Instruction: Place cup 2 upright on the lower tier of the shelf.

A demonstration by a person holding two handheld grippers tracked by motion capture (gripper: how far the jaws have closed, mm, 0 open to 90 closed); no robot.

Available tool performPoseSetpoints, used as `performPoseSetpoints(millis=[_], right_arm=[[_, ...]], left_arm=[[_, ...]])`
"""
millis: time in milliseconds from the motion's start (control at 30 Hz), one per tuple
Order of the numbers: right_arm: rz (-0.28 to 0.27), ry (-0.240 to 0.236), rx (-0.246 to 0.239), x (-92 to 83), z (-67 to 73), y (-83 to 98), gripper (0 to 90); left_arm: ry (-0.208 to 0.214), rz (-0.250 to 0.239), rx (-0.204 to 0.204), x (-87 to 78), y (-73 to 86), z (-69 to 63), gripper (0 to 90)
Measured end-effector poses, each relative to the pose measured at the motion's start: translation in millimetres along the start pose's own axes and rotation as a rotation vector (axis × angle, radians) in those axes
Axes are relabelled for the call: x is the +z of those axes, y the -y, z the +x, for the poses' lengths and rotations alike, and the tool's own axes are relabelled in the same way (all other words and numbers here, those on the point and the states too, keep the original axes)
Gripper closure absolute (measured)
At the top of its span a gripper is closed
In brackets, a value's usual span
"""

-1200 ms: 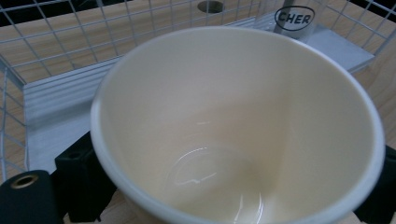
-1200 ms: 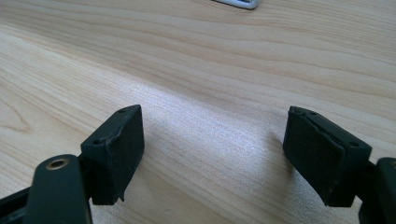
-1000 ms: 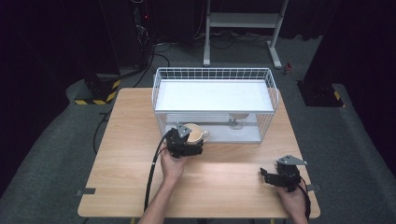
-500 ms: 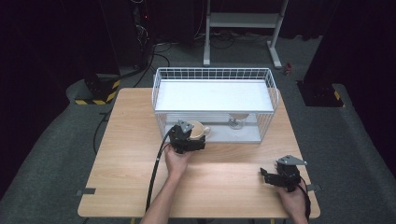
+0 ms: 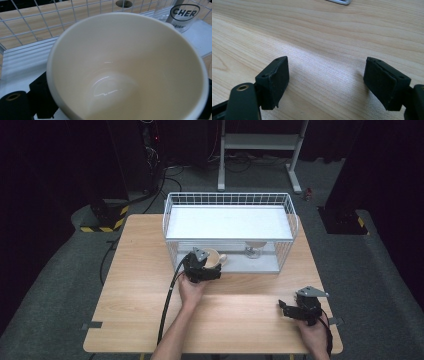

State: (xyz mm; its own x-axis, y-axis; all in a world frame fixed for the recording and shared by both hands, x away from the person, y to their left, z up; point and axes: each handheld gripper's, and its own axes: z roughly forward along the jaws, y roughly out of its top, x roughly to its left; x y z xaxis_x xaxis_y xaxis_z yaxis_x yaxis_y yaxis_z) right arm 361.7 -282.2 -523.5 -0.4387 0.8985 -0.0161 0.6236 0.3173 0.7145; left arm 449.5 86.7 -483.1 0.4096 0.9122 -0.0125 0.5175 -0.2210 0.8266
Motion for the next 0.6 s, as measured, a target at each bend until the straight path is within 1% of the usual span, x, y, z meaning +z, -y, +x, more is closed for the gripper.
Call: performPoseSetpoints(millis=[100,200,367,600], right_arm=[[-0.001,0.0,-0.002,0.1,-0.1,0.0,20.8],[0.0,-0.001,0.002,0.0,0.1,-0.1,20.8],[0.001,0.0,0.004,0.0,0.2,-0.1,20.8],[0.001,0.0,0.006,0.0,0.3,-0.2,20.8]], left_arm=[[0.015,-0.008,0.011,1.6,0.6,2.9,8.9],[0.017,-0.016,0.017,3.7,0.7,4.8,8.9],[0.034,-0.022,0.009,6.4,1.0,6.8,8.8],[0.034,-0.018,0.016,11.4,-2.8,10.3,8.8]])
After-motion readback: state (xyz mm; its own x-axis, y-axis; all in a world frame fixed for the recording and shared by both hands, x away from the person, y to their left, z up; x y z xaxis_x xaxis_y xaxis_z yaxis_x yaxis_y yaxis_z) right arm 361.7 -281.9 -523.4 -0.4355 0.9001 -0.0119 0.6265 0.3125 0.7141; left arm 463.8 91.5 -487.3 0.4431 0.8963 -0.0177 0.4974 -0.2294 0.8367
